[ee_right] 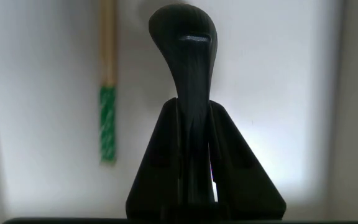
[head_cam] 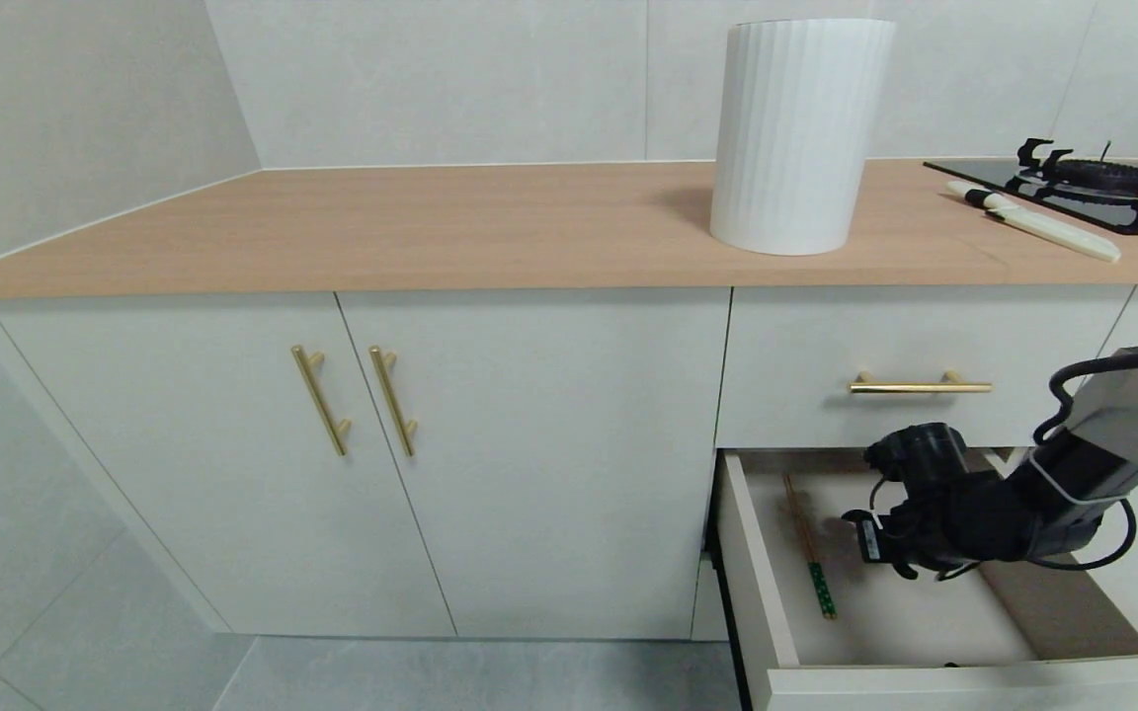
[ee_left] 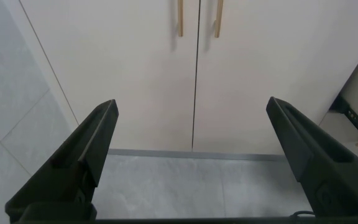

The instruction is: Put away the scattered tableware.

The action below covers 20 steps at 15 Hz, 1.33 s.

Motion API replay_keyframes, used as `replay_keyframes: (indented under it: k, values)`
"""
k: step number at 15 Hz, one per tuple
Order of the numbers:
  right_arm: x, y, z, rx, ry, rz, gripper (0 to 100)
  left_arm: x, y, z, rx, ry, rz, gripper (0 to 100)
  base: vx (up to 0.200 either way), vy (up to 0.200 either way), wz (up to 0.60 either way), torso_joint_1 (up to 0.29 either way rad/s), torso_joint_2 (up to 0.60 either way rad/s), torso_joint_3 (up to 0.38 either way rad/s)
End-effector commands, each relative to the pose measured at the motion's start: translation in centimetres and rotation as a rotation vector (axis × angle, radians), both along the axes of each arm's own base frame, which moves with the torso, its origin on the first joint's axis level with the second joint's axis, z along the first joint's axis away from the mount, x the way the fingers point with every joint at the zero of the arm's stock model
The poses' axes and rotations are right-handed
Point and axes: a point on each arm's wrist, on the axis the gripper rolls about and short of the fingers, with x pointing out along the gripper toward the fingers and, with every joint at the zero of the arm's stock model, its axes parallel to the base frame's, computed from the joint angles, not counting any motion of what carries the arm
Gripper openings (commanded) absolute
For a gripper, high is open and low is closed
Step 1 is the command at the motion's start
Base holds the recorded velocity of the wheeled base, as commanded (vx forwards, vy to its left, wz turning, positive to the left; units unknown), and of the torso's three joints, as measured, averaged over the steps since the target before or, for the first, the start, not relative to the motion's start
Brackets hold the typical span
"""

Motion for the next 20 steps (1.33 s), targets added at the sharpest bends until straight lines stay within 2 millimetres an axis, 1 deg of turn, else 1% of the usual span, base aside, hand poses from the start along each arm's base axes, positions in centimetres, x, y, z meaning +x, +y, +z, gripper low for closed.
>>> replay_keyframes:
  k: [1, 2, 5, 11, 12, 16, 18, 20]
  values:
    - [0.0, -0.3, -2.5, -0.019, 0.041, -0.017, 0, 0.0, 0.0, 0.0, 0.0, -0.001, 0.0, 100, 0.0, 0.0, 0.0, 0.0, 0.0, 0.0]
    - [0.1, -0.6, -2.8, -0.028, 0.021, -0.032, 0, 0.0, 0.0, 0.0, 0.0, 0.001, 0.0, 100, 0.0, 0.0, 0.0, 0.0, 0.0, 0.0]
    - [0.6, -0.6, -3.8, -0.03, -0.013, -0.037, 0, 0.0, 0.0, 0.0, 0.0, -0.001, 0.0, 100, 0.0, 0.0, 0.0, 0.0, 0.0, 0.0]
    - [1.0, -0.9, -3.8, -0.034, -0.041, -0.036, 0, 0.0, 0.0, 0.0, -0.002, -0.001, 0.0, 100, 0.0, 0.0, 0.0, 0.0, 0.0, 0.0]
    - [1.0, -0.9, -3.8, -0.034, -0.043, -0.038, 100, 0.0, 0.0, 0.0, 0.0, -0.001, 0.0, 100, 0.0, 0.0, 0.0, 0.0, 0.0, 0.0]
    - [1.3, -1.0, -3.2, -0.026, -0.09, -0.041, 100, 0.0, 0.0, 0.0, -0.002, -0.001, 0.0, 100, 0.0, 0.0, 0.0, 0.0, 0.0, 0.0]
    - [0.7, -1.0, -2.0, -0.019, -0.123, -0.041, 100, 0.0, 0.0, 0.0, 0.0, 0.001, 0.0, 100, 0.0, 0.0, 0.0, 0.0, 0.0, 0.0]
    - [-1.1, -1.2, 2.9, 0.002, -0.218, -0.041, 100, 0.0, 0.0, 0.0, -0.002, -0.001, 0.0, 100, 0.0, 0.0, 0.0, 0.0, 0.0, 0.0]
